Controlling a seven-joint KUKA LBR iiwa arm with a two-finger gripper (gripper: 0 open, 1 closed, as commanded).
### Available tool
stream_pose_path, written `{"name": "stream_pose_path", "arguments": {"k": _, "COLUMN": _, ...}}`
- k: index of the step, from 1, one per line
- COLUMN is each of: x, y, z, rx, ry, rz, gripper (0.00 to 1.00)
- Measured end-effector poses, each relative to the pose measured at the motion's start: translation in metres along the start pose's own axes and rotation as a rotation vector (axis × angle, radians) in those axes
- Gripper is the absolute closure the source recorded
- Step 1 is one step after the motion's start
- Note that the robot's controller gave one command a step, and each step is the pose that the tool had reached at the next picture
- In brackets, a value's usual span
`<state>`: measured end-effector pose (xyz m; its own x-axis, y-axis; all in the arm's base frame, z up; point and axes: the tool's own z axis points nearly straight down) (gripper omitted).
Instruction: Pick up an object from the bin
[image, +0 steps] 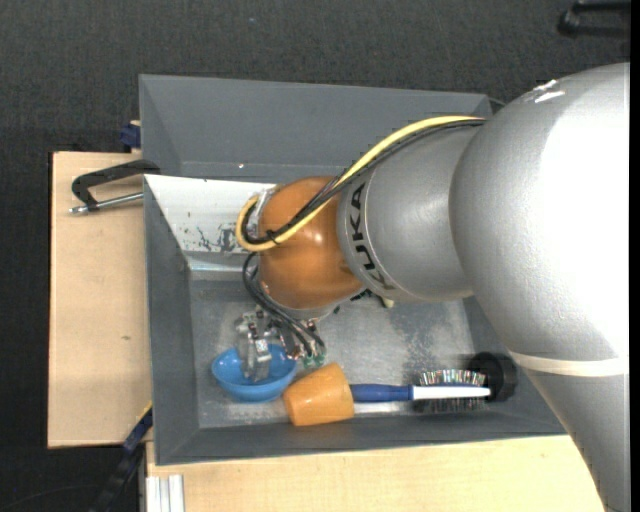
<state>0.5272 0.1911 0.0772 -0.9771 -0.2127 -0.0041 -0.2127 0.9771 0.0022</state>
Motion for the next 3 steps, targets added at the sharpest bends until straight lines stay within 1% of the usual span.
{"name": "stream_pose_path", "arguments": {"k": 1, "x": 0.0, "y": 0.0, "z": 0.0, "rx": 0.0, "ry": 0.0, "rz": 0.0, "gripper": 0.0}}
{"name": "stream_pose_path", "arguments": {"k": 2, "x": 0.0, "y": 0.0, "z": 0.0, "rx": -0.001, "ry": 0.0, "rz": 0.001, "gripper": 1.0}}
{"name": "stream_pose_path", "arguments": {"k": 3, "x": -0.015, "y": 0.041, "z": -0.152, "rx": -0.002, "ry": -0.012, "rz": -0.054, "gripper": 1.0}}
